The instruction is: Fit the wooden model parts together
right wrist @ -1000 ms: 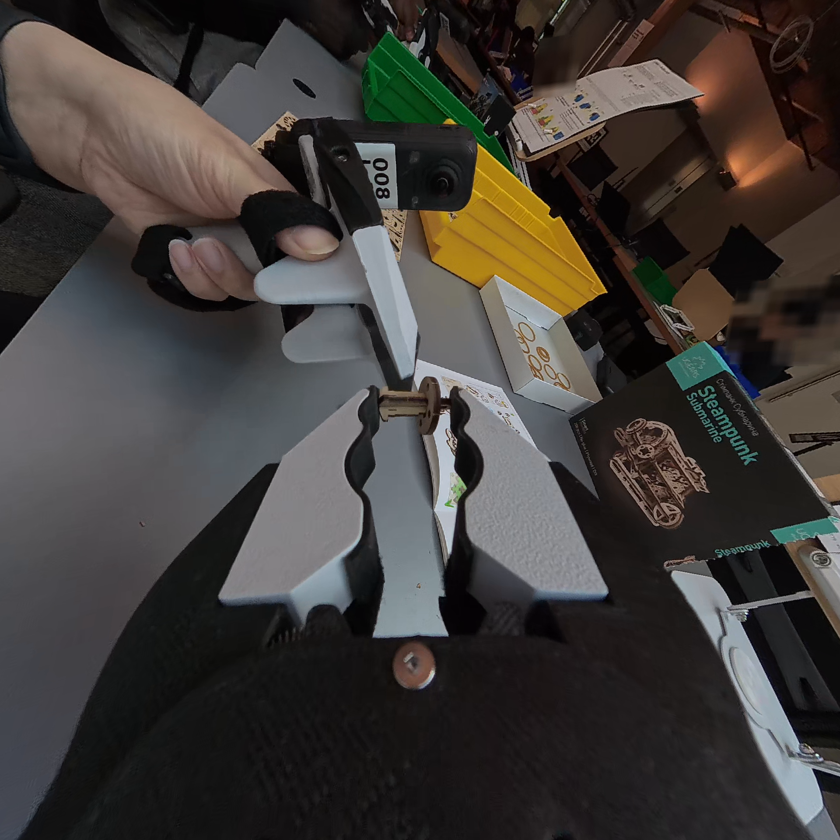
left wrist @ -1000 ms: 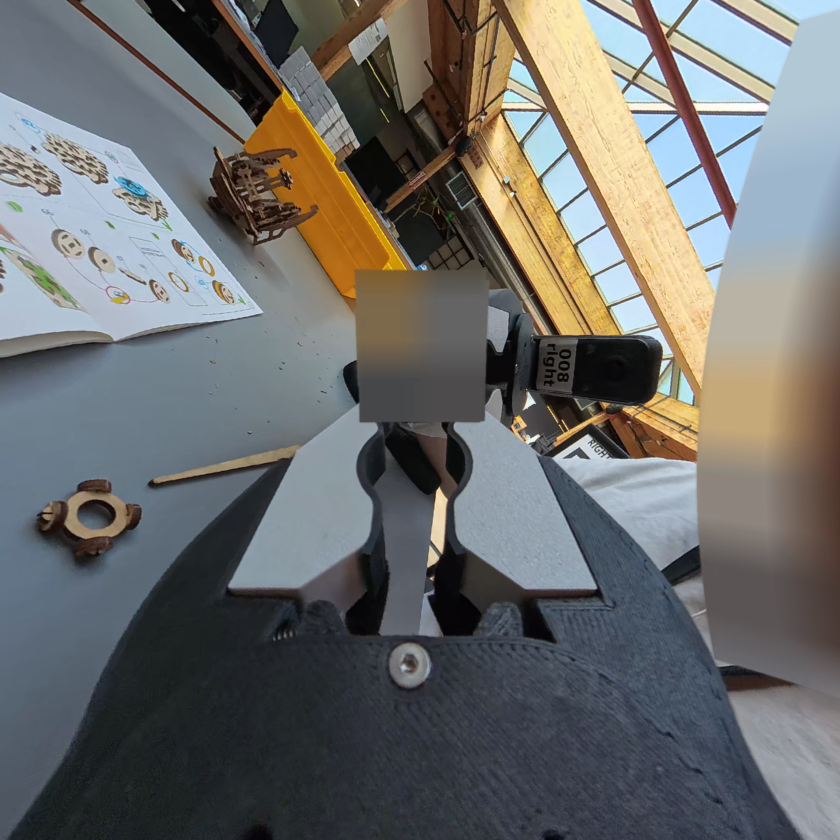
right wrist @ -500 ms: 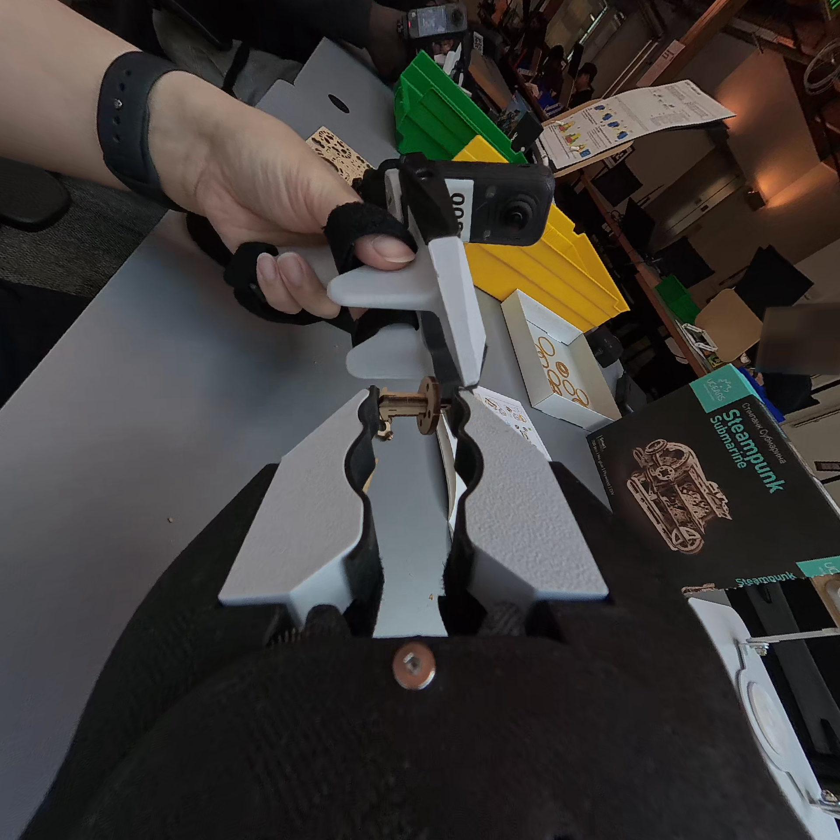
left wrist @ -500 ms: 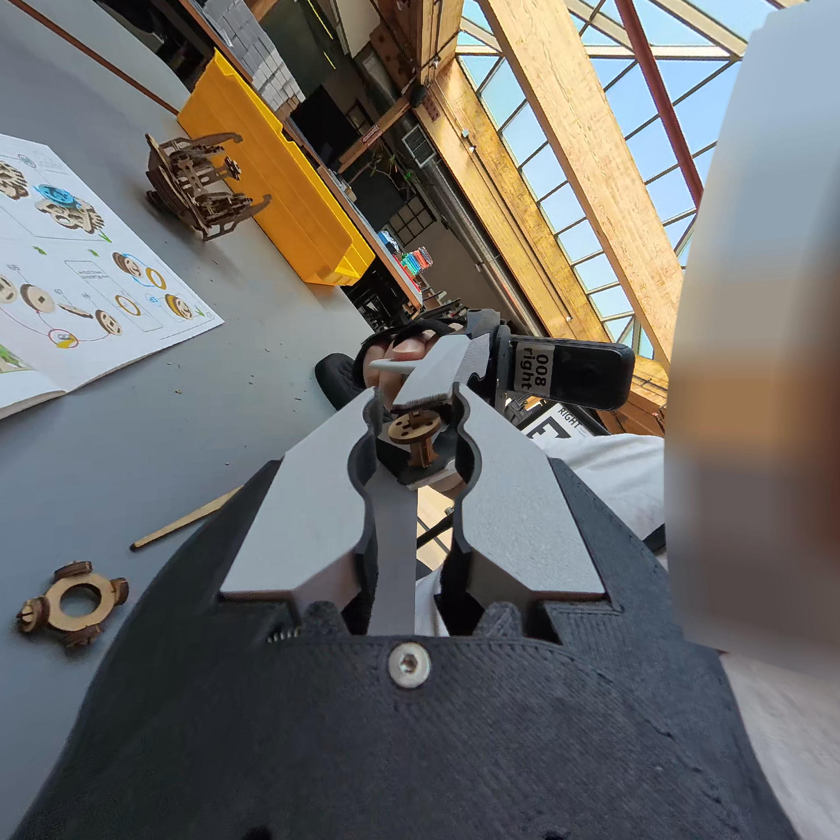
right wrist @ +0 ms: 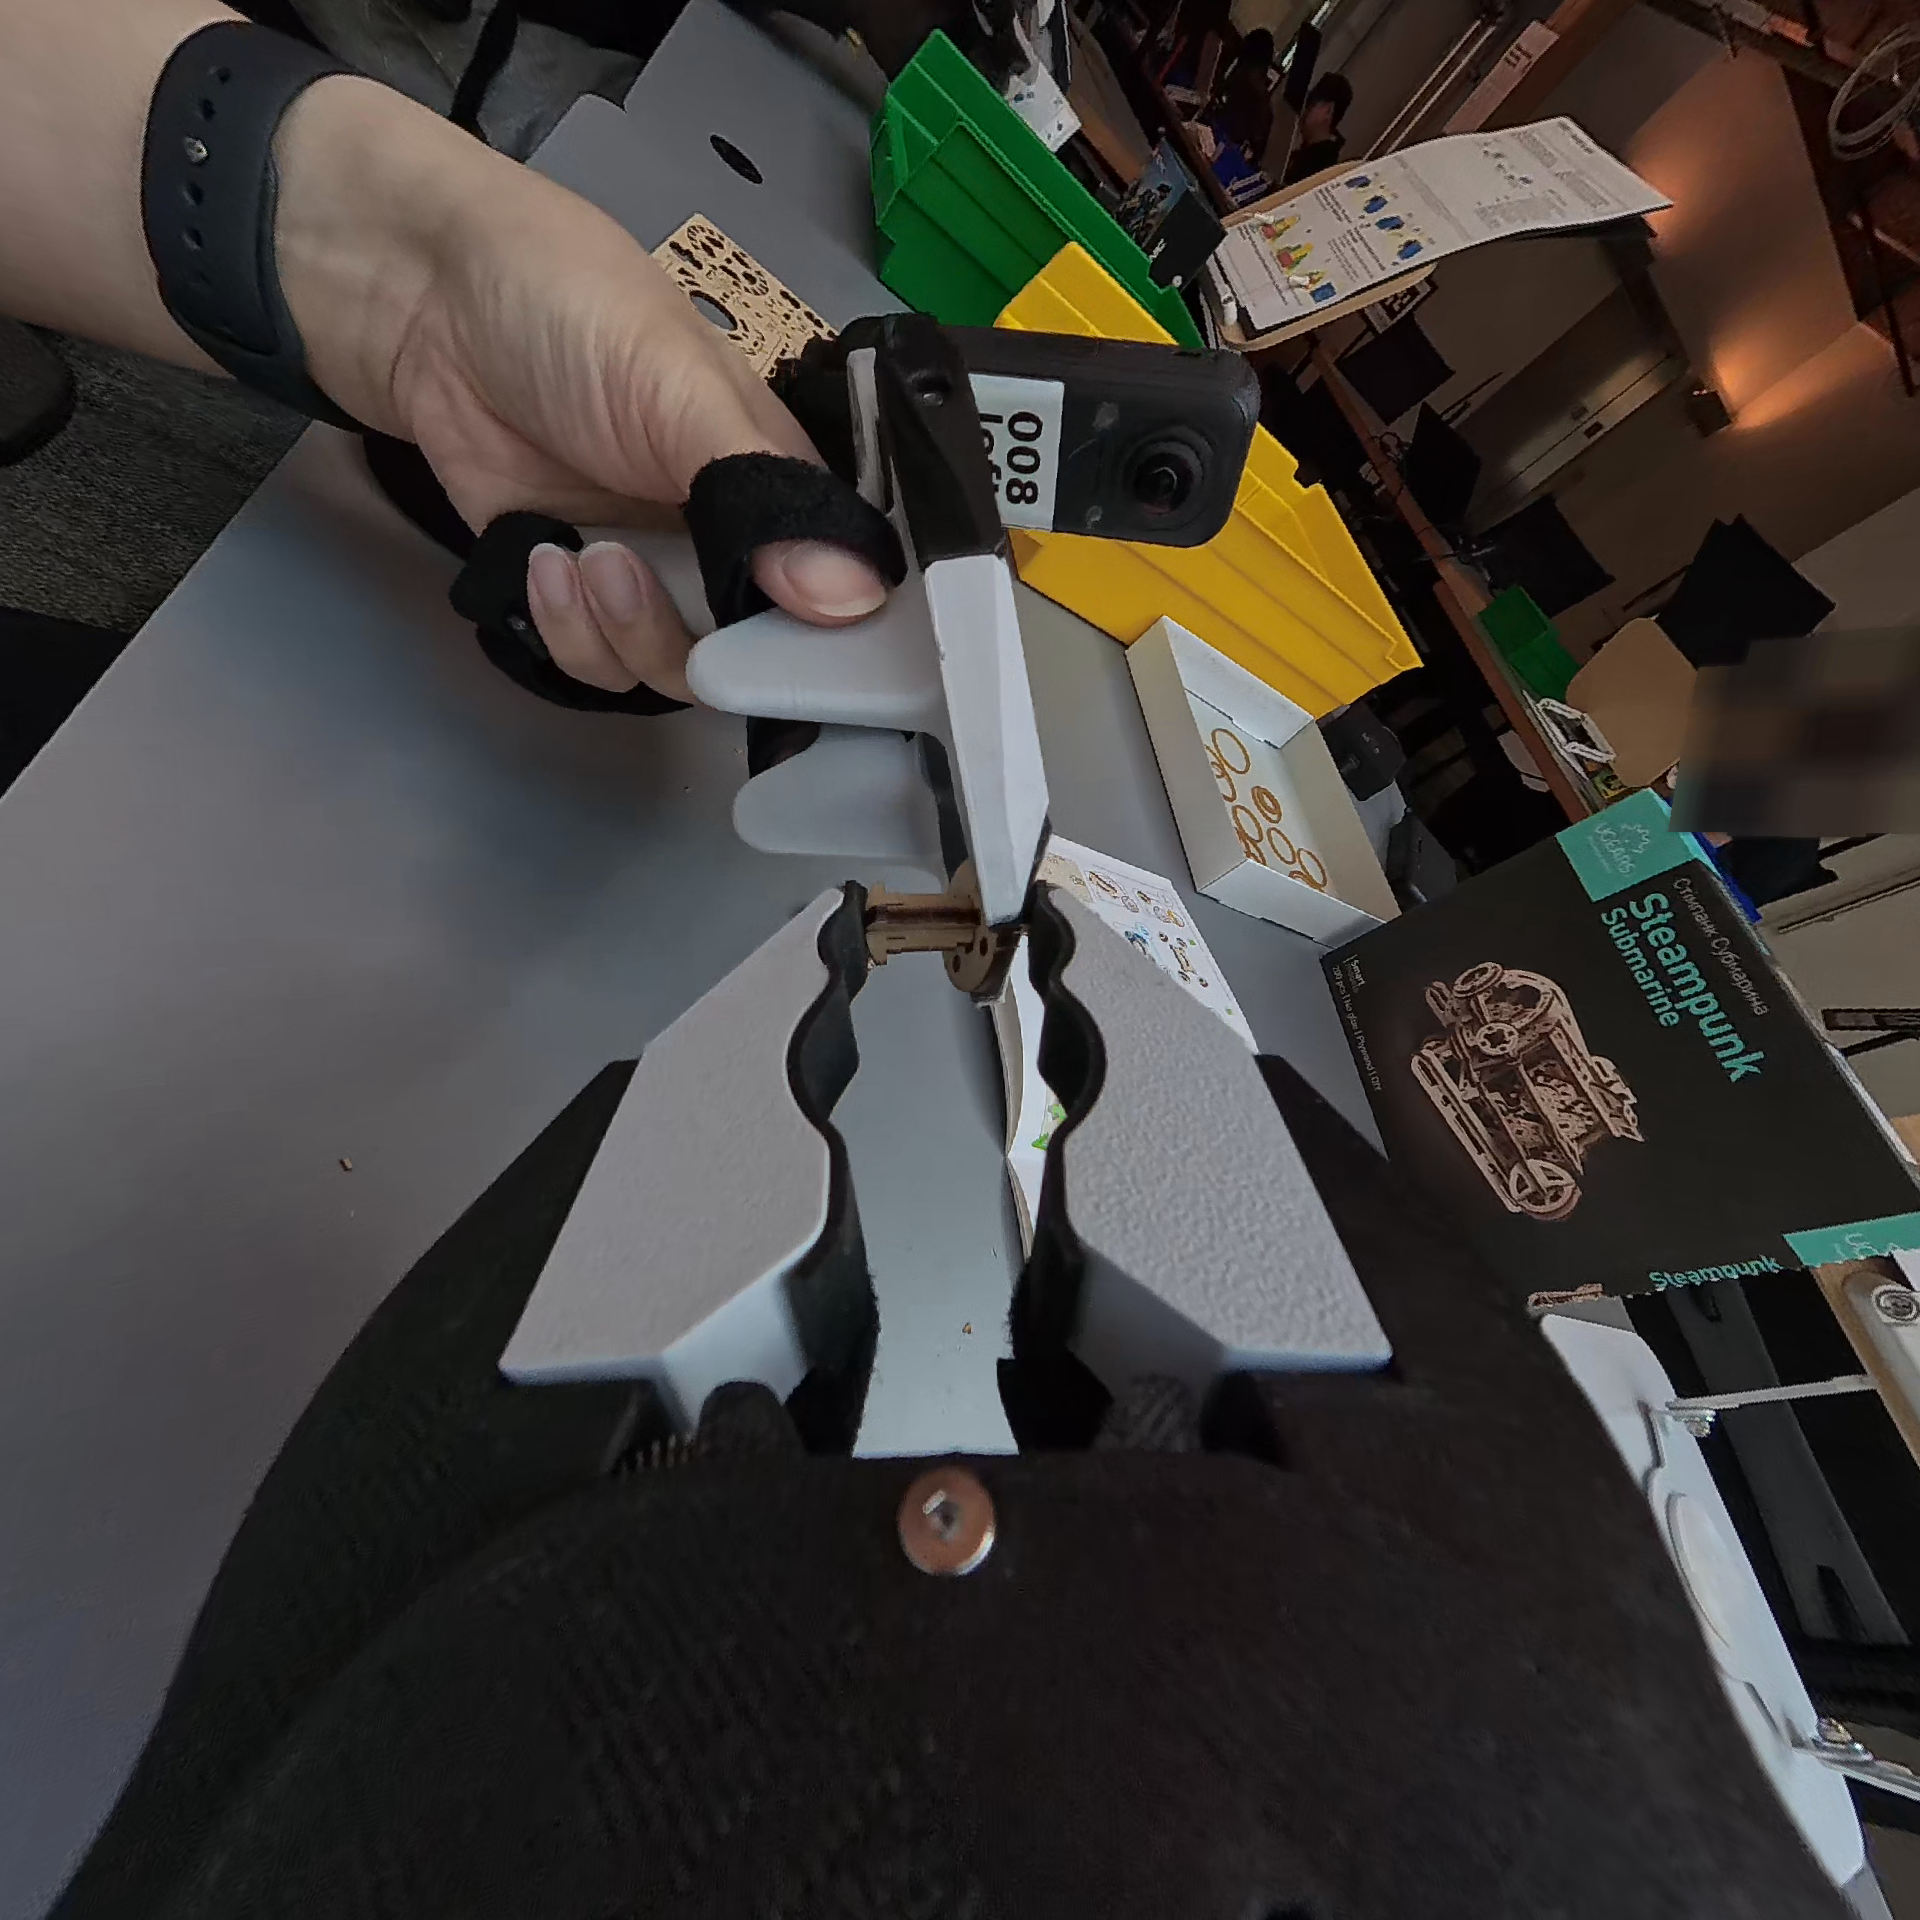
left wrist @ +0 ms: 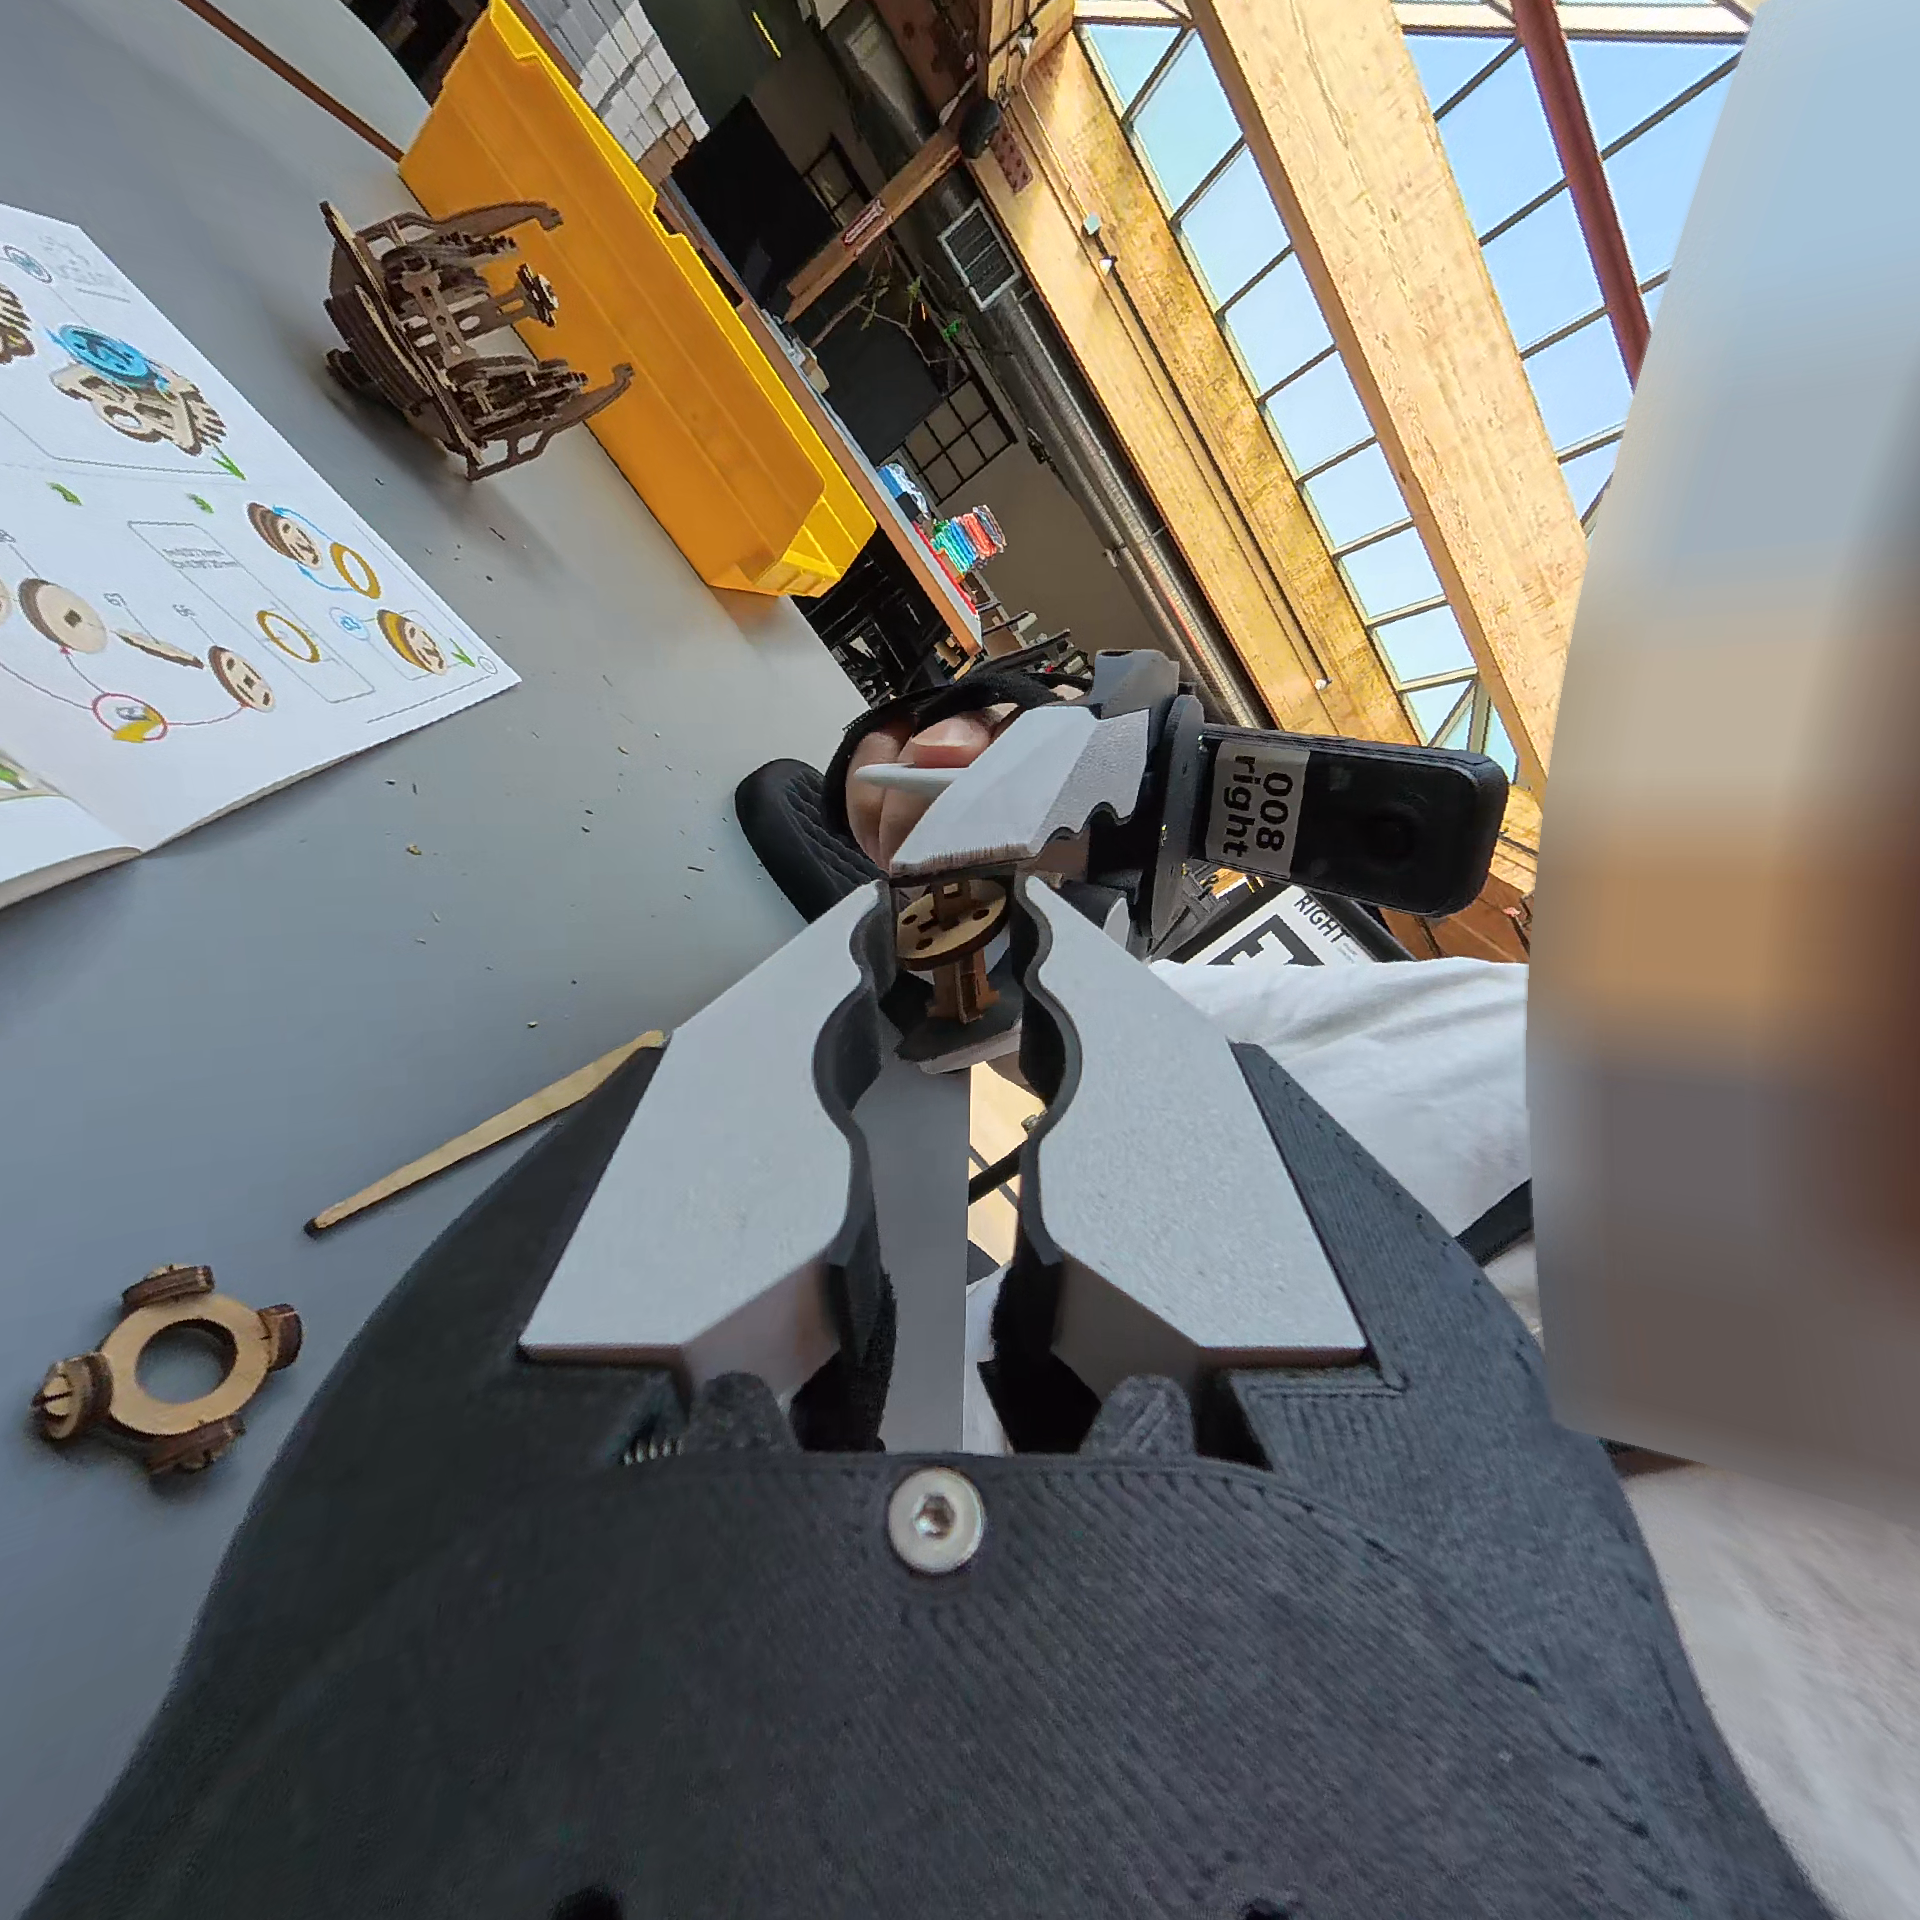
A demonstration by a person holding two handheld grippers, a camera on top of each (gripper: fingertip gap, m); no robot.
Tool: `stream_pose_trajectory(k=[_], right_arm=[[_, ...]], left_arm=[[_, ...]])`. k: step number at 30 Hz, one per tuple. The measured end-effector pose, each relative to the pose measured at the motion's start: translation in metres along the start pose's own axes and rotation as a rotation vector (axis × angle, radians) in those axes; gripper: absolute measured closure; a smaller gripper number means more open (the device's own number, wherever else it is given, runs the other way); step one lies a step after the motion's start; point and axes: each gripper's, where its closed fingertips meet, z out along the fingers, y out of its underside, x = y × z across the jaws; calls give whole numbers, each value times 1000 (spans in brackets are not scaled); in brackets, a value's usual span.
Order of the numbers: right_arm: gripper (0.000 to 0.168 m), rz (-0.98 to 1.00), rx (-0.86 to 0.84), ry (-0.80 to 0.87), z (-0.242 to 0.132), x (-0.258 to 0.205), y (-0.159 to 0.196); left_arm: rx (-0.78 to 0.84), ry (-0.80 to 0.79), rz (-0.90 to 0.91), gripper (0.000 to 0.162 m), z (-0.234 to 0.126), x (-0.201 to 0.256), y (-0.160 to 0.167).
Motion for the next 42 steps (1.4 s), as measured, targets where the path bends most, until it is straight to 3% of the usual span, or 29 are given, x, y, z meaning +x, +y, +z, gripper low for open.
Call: stream_pose_trajectory(k=[6, 8, 16, 23, 29, 36, 38, 42], right_arm=[[139, 139, 50, -41, -1, 3, -6], [139, 221, 89, -68, -5, 6, -10], [139, 475, 242, -198, -16, 11, -24], [139, 546, 305, -221, -22, 16, -29], [139, 715, 439, -345, -30, 17, -42], [139, 646, 559, -414, -44, 13, -56], [139, 670, 567, -431, -43, 12, -56], [139, 730, 561, -486, -39, 8, -54]], left_arm=[[4, 17, 38, 142, -2, 6, -3], [22, 53, 83, 129, -7, 15, -7], [1, -183, 587, 122, -24, 18, -2], [22, -264, 827, 130, -10, 29, 2], [27, -281, 888, 135, -2, 35, 2], [77, -183, 884, 143, -3, 54, 4], [93, -180, 904, 151, -6, 57, 3], [92, -215, 925, 149, -2, 54, 4]])
